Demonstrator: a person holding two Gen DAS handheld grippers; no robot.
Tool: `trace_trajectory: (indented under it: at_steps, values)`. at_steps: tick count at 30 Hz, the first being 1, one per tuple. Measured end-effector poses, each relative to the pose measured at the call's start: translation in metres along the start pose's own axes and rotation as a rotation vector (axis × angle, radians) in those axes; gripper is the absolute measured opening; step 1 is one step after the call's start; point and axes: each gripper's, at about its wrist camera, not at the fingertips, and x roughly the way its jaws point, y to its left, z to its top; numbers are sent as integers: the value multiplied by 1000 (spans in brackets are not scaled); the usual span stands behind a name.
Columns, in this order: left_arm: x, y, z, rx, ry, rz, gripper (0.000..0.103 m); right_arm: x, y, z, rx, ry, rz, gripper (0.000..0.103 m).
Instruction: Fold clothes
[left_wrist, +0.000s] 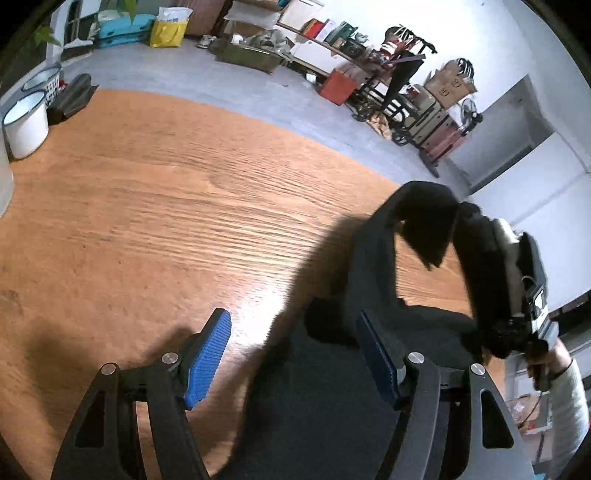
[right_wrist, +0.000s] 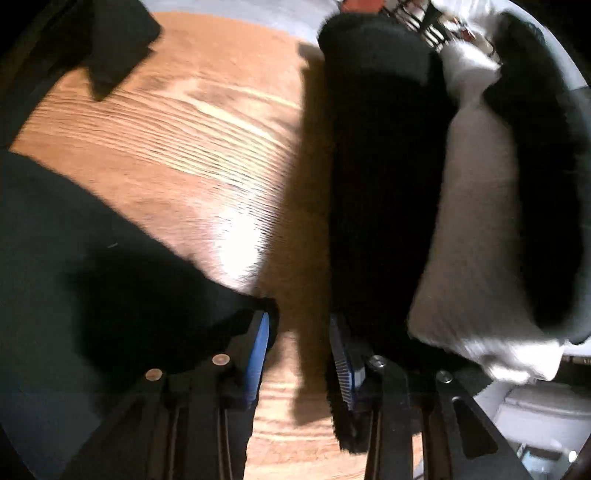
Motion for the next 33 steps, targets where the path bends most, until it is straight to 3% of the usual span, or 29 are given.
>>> trace_trajectory:
  at_steps: [5, 7, 10, 15, 18, 20, 21, 22, 24, 25, 26, 27, 29, 33]
  values:
    - [14, -6, -10, 89, -6, -5, 71, 7, -3, 8, 11, -4, 54, 46]
    - [18, -4, -10, 67, 14, -44, 71, 10, -1, 7, -2, 7, 56, 49]
    - [23, -3, -11, 43, 42, -90, 71, 10, -4, 3, -2, -1, 97, 42]
    - [30, -4, -18, 56, 91, -101, 71, 1, -19, -5, 32, -25, 249, 42]
    - [34, -7, -19, 61, 89, -85, 70, 1, -21, -10, 22, -16, 292, 43]
    - [37, -17, -23, 113, 87, -30, 54, 1, -18, -14, 4, -20, 268, 42]
    - [39, -19, -24, 130, 93, -5, 26, -1, -16, -15, -7, -19, 253, 42]
    - [41, -21, -26, 140, 97, 10, 13, -3, -15, -16, -12, -21, 243, 41]
    - [42, -18, -27, 126, 102, 2, 11, -8, -8, -19, -41, -23, 246, 25]
    - [41, -17, -27, 121, 103, -5, 11, -11, -4, -20, -59, -23, 252, 7]
    - [39, -14, -26, 111, 102, -15, 11, -14, 2, -21, -79, -24, 243, 2]
    - [37, -12, -25, 100, 101, -24, 10, -17, 10, -22, -111, -32, 203, 0]
    - [33, -10, -23, 93, 93, -33, 10, -23, 13, -22, -113, -45, 203, 0]
    - [25, -5, -18, 76, 83, -21, 10, -35, -10, -15, -17, -92, 176, 0]
